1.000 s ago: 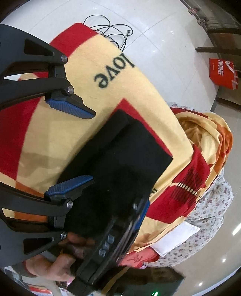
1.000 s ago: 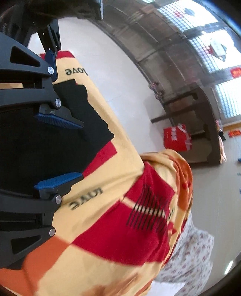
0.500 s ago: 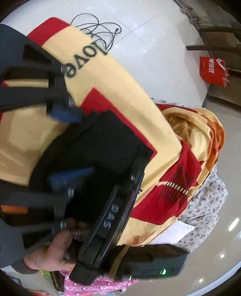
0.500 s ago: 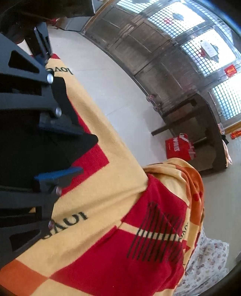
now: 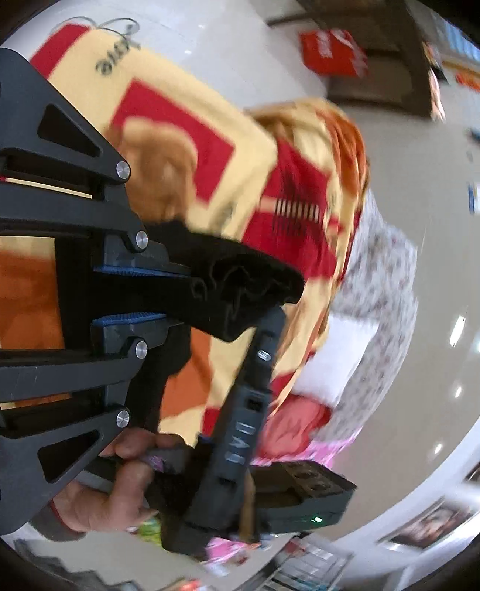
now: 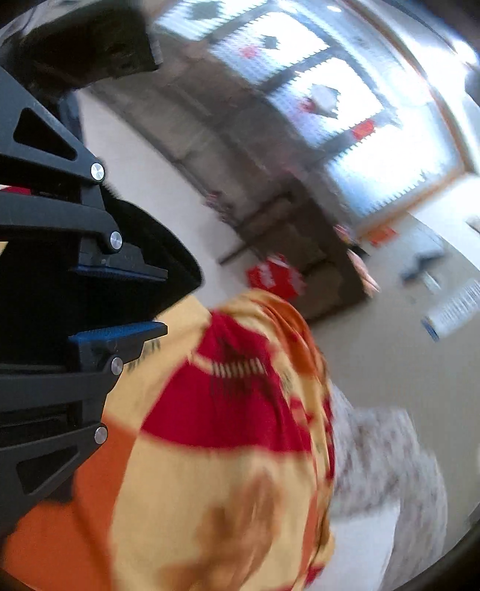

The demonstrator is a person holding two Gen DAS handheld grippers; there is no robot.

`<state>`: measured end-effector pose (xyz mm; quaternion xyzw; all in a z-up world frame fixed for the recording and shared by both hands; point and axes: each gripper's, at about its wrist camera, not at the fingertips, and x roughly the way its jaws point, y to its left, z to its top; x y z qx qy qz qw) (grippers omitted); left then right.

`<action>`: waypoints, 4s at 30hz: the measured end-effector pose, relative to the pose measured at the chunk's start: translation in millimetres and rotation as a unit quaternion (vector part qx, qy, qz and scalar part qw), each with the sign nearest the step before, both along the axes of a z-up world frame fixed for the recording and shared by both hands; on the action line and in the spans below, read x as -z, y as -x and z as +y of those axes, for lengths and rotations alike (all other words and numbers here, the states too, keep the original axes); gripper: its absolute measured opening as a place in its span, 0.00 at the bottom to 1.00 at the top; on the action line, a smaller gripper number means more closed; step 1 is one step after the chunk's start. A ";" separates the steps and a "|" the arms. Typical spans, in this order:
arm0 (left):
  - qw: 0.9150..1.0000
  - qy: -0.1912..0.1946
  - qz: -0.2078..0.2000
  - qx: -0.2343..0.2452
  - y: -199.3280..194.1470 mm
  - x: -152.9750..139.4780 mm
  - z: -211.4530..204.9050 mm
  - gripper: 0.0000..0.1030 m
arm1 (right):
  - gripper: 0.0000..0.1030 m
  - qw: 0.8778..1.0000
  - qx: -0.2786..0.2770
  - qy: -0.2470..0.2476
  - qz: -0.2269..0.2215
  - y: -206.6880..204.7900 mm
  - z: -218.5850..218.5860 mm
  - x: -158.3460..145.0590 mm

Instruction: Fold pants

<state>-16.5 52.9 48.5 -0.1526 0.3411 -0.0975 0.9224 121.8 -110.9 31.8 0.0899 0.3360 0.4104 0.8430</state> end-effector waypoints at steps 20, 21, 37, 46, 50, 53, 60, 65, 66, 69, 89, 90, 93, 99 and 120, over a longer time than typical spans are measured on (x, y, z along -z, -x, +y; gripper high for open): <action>0.988 -0.031 0.079 0.131 -3.7 37.7 -59.6 0.29 | 0.53 0.984 0.095 -0.048 0.139 18.1 -94.4 60.7; 0.988 -0.033 0.075 0.129 1.3 34.6 -55.2 0.29 | 0.53 0.985 0.093 -0.042 0.141 20.0 -94.2 61.3; 0.991 -0.079 0.100 0.040 -15.7 70.1 -7.8 0.41 | 0.56 0.977 0.065 -0.041 0.201 29.0 -76.9 90.2; 0.991 -0.049 0.116 0.034 -18.8 73.8 2.2 0.47 | 0.28 0.986 0.046 -0.020 0.161 21.0 -49.4 95.9; 0.992 -0.060 0.109 0.037 -13.3 64.5 -1.3 0.47 | 0.12 0.987 0.043 -0.053 0.142 26.7 -60.4 86.3; 0.993 -0.065 0.094 0.042 -10.0 52.2 -6.0 0.47 | 0.11 0.992 0.036 -0.052 0.108 40.7 -63.6 66.4; 0.995 -0.062 0.058 0.055 -8.8 20.4 -17.0 0.47 | 0.11 0.995 0.062 -0.046 0.058 70.0 -109.4 29.4; 0.991 -0.081 0.067 0.079 -19.6 25.7 -44.8 0.47 | 0.11 0.992 0.109 -0.030 0.063 81.1 -161.9 31.5; 0.991 -0.085 0.069 0.083 -21.4 28.4 -50.2 0.47 | 0.11 0.990 0.124 -0.025 0.068 81.0 -171.6 34.7; 0.986 -0.100 0.089 0.099 -30.2 41.7 -70.4 0.47 | 0.11 0.984 0.161 -0.016 0.080 78.4 -197.3 45.9; 0.982 -0.143 0.093 0.086 -65.1 48.5 -109.6 0.47 | 0.29 0.975 0.202 0.089 0.026 67.6 -184.0 36.1; 0.982 -0.142 0.094 0.084 -66.6 49.8 -110.3 0.47 | 0.29 0.973 0.204 0.099 0.034 63.0 -180.7 44.1; 0.981 -0.150 0.094 0.079 -70.3 53.2 -113.3 0.48 | 0.30 0.971 0.206 0.112 0.052 48.9 -177.9 63.2; 0.983 -0.138 0.103 0.071 -81.7 61.1 -113.0 0.60 | 0.30 0.970 0.204 0.121 0.044 31.2 -173.3 69.6; 0.983 -0.140 0.100 0.059 -64.3 55.2 -110.6 0.63 | 0.31 0.970 0.189 0.150 0.041 85.9 -168.8 46.0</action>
